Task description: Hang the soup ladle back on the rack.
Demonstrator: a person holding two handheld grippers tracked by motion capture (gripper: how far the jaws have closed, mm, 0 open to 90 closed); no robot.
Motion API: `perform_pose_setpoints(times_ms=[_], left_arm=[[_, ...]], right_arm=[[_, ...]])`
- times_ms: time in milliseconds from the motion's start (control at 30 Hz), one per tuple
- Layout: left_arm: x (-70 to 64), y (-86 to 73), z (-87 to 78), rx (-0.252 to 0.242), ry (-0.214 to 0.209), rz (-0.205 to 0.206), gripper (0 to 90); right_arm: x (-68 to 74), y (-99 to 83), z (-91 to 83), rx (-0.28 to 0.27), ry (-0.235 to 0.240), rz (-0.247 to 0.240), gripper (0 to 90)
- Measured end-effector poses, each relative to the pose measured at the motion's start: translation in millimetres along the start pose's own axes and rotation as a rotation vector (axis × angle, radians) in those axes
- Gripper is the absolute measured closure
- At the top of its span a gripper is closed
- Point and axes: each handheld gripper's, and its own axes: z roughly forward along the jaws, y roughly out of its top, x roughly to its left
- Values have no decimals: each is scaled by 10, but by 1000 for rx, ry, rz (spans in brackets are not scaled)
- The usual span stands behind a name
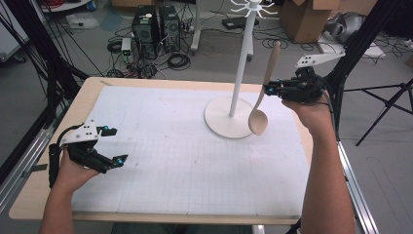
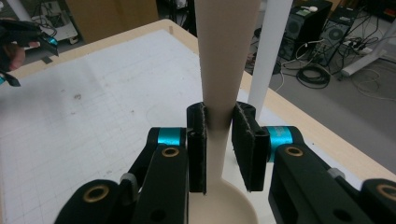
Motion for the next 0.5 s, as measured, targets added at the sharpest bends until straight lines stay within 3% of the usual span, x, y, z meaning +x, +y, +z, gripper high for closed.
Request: perform_pose_setpoints(times_ms=[500], left_arm=[[5, -2, -11, 0, 0, -2, 17]], right_arm=[[-45, 335, -1, 9, -20, -6, 761]])
